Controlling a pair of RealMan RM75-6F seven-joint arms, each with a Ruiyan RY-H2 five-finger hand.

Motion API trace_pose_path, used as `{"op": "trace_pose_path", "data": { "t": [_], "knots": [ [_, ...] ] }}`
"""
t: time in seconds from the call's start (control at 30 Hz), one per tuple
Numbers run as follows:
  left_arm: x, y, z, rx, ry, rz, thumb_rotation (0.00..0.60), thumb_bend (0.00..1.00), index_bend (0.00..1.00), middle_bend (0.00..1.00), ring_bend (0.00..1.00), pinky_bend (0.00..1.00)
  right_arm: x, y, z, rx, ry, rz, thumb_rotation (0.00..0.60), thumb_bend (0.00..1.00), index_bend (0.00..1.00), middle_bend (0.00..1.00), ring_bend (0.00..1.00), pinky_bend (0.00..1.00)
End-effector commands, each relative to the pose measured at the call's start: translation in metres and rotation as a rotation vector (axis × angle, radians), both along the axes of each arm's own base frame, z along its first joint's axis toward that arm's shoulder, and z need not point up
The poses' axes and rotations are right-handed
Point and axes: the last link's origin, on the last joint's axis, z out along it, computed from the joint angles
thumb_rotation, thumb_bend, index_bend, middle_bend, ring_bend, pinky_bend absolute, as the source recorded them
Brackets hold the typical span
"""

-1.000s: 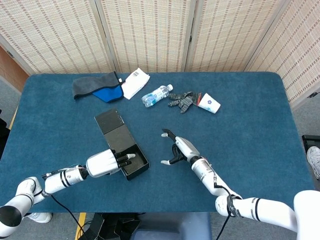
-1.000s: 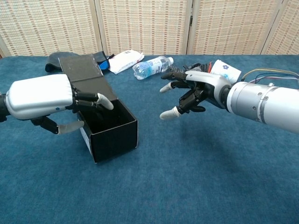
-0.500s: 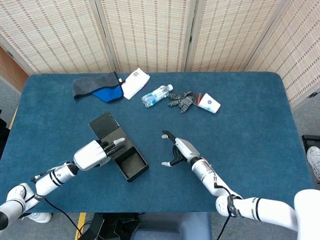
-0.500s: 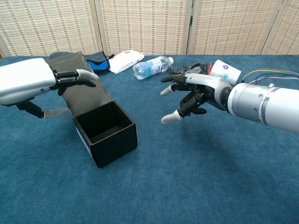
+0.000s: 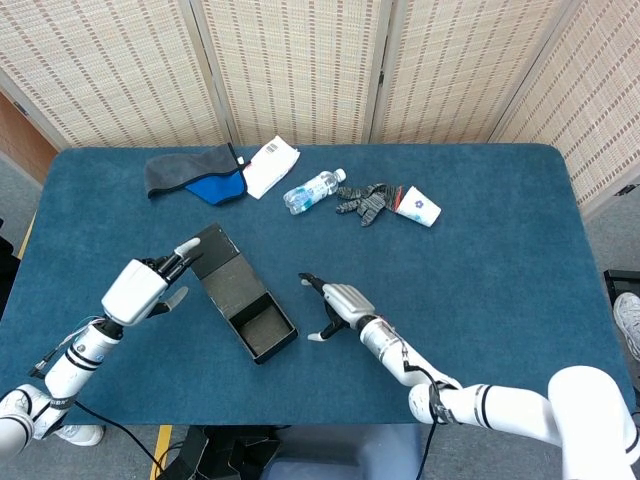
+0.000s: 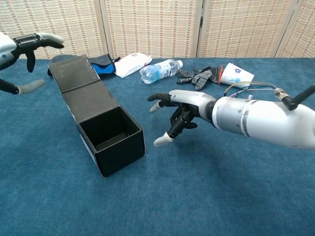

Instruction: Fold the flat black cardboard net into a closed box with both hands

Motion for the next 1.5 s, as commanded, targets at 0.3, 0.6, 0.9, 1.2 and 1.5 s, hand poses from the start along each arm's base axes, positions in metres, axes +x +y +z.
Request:
{"op": "trace_pose_path", "data": {
  "t": [0.3, 0.6, 0.9, 1.2, 1.5],
  "knots": [
    [-0.006, -0.008, 0.007, -0.005, -0.074, 0.042, 0.6, 0.38, 0.12, 0.09, 0.51, 0.82, 0.03, -0.007, -0.03, -0.001, 0.018, 0.065, 0.6, 0.0, 0.03, 0.18, 0.74, 0.9],
    [-0.01, -0.011, 0.007, -0.016, -0.12, 0.066, 0.6, 0.38, 0.12, 0.08, 0.51, 0.82, 0.035, -0.003, -0.041, -0.063, -0.041, 0.008, 0.6, 0.0, 0.21, 0.27, 0.75, 0.9],
    [-0.008, -0.01, 0.0, -0.039, -0.138, 0.078, 0.6, 0.38, 0.11, 0.08, 0.51, 0.82, 0.028, 0.018, -0.043, -0.181, -0.117, -0.16, 0.6, 0.0, 0.23, 0.3, 0.75, 0.9],
    [-0.009, -0.009, -0.003, -0.073, -0.176, 0.135, 0.6, 0.36, 0.11, 0.07, 0.51, 0.82, 0.029, 0.036, -0.045, -0.196, -0.104, -0.175, 0.6, 0.0, 0.21, 0.26, 0.75, 0.9],
    [-0.014, -0.015, 0.005, -0.053, -0.163, 0.153, 0.6, 0.36, 0.09, 0.07, 0.51, 0.82, 0.037, 0.051, -0.04, -0.134, -0.122, -0.111, 0.6, 0.0, 0.11, 0.19, 0.74, 0.9]
  ]
}}
